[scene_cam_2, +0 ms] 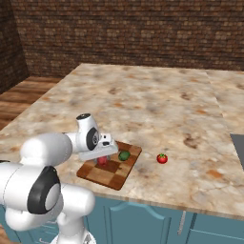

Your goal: Place the avocado, onion, tomato, and bell pepper on the cutting board.

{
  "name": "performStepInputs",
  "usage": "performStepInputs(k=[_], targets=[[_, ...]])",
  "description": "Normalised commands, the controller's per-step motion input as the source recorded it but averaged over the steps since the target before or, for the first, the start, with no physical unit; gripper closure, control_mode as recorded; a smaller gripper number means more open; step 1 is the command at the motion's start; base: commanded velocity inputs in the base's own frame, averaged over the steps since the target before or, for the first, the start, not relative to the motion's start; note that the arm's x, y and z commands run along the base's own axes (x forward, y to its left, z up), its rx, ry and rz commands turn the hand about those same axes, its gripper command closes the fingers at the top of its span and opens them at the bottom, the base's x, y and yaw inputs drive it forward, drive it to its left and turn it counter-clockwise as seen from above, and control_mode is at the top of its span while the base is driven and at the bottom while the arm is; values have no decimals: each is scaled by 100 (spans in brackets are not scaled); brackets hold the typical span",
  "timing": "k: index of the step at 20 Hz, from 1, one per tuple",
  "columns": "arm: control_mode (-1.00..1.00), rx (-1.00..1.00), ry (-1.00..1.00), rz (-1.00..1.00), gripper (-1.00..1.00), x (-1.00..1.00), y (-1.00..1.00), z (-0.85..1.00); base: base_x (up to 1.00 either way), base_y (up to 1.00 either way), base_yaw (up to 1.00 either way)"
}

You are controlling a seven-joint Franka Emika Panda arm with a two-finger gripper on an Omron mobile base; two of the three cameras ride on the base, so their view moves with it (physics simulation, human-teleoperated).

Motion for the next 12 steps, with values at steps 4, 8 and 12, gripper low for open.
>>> performStepInputs(k=[4,8,12], targets=[[-100,1,0,0,100,1,2,-10,0,0,0],[-100,0,0,-1,-100,0,5,-3,0,0,0],[-100,0,0,-3,-100,-1,0,3,0,0,0]])
